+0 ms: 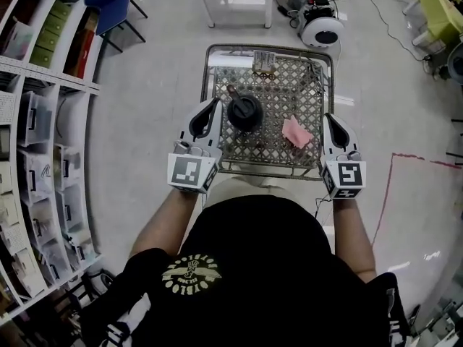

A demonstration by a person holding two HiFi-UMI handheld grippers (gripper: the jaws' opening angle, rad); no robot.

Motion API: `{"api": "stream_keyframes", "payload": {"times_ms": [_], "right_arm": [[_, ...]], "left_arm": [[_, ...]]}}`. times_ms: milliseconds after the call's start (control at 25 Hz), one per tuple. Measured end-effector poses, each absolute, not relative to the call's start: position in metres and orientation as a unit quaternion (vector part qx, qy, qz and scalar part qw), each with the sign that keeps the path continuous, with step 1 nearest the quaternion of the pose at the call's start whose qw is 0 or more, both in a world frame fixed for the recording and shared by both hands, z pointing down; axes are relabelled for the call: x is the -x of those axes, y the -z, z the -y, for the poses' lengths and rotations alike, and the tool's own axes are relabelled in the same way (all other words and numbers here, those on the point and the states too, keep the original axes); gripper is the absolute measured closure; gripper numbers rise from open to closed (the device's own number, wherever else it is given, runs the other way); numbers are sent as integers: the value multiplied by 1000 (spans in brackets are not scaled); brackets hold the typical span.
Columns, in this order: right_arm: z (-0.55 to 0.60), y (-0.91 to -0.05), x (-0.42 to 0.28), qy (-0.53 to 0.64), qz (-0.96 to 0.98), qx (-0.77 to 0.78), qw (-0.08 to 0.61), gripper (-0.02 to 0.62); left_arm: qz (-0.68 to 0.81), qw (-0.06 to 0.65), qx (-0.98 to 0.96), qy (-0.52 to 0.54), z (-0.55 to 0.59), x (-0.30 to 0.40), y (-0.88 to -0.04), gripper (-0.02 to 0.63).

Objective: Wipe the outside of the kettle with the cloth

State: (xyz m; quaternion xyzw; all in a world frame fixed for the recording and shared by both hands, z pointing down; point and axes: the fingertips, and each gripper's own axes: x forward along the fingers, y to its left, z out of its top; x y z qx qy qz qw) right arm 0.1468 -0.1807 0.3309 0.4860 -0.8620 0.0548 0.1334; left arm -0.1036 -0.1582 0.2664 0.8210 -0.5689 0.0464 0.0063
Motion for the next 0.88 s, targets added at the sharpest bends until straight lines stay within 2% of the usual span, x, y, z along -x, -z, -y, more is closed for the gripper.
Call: {"api": "stream_keyframes", "payload": {"times_ms": [880], "right_arm": [[167, -304, -164, -48, 878, -464, 111, 586]], "left_arm": [[589, -9, -806, -55, 130, 71, -247, 600]]}}
